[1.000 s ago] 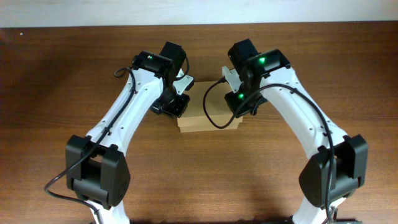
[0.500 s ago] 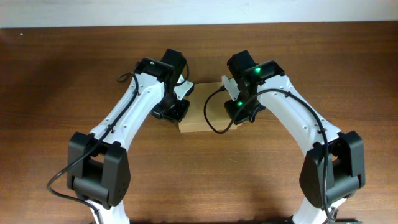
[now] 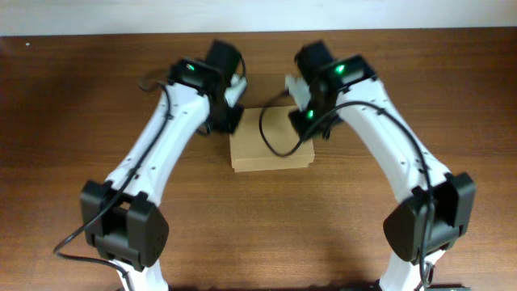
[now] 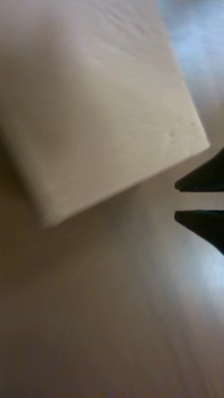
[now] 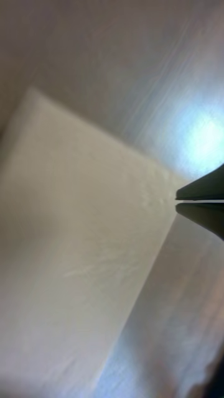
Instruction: Pack container
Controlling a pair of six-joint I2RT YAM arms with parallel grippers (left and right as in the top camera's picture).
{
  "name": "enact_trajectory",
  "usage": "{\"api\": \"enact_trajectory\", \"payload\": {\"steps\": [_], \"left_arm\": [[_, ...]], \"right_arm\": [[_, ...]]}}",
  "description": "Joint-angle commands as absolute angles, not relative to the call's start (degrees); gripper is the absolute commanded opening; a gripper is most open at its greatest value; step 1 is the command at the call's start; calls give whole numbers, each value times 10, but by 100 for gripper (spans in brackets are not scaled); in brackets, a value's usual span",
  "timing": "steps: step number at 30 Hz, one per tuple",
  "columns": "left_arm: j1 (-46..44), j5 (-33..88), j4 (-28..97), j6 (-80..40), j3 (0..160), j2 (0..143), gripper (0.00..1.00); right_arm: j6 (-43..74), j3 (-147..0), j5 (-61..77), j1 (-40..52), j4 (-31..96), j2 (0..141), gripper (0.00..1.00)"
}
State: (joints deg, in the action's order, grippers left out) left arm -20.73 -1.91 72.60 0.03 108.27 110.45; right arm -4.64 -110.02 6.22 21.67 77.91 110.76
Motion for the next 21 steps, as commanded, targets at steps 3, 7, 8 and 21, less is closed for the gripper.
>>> {"api": "enact_trajectory", "payload": {"steps": [3, 7, 8, 21], "left_arm": [[-126, -94, 729, -22, 1208, 1076, 21], [-41, -95, 718, -22, 1225, 1077, 26], [-17, -94, 718, -22, 1225, 1079, 27], [94, -88, 690, -22, 1225, 1084, 100]], "right_arm": [[-25, -1275, -34, 150, 807, 1098, 5], [-25, -1324, -33, 68, 795, 1098, 12], [-25, -1323, -32, 39, 795, 1100, 12], [-25, -1314, 58, -86, 811, 1141, 20]]}}
